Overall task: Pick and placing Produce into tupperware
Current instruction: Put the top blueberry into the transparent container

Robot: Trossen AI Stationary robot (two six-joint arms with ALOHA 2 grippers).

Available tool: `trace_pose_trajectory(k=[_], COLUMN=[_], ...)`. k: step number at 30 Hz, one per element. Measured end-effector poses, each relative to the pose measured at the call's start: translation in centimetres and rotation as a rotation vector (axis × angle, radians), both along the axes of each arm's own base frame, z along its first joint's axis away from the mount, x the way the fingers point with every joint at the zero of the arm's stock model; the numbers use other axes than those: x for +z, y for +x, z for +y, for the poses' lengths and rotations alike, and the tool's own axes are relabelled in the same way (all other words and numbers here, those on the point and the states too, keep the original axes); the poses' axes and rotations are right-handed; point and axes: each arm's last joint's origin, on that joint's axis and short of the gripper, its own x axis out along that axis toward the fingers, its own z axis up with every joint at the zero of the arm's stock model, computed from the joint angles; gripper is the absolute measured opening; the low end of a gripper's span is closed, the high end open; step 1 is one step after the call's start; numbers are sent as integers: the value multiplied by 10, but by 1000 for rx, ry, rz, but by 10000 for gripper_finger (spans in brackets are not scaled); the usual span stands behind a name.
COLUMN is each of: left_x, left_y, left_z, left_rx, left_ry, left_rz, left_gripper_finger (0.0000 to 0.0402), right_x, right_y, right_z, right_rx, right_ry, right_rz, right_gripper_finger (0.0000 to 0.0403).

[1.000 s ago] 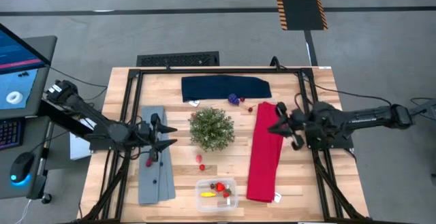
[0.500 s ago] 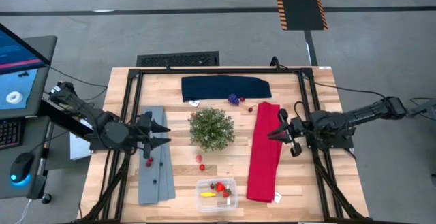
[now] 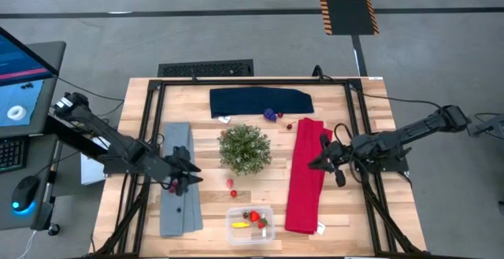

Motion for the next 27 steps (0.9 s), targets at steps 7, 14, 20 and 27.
trace_pose_trajectory(k=[7, 14, 20, 27], left_x=[-18, -27, -29, -31], left_y=[-2, -13, -15, -19], left_z=[-8, -9, -10, -9], left_rx=[53, 142, 164, 190], left_ry=[-83, -158, -246, -248], left_rz=[169, 311, 388, 440], left_gripper_finger=[203, 203, 203, 203], right_x=[-7, -16, -21, -20], right_y=[1, 2, 4, 7], right_z=[7, 12, 13, 13], right_rx=[6, -43, -97, -117], right_ry=[16, -40, -83, -69], right_rz=[71, 124, 157, 133], right_gripper_finger=[66, 66, 66, 66])
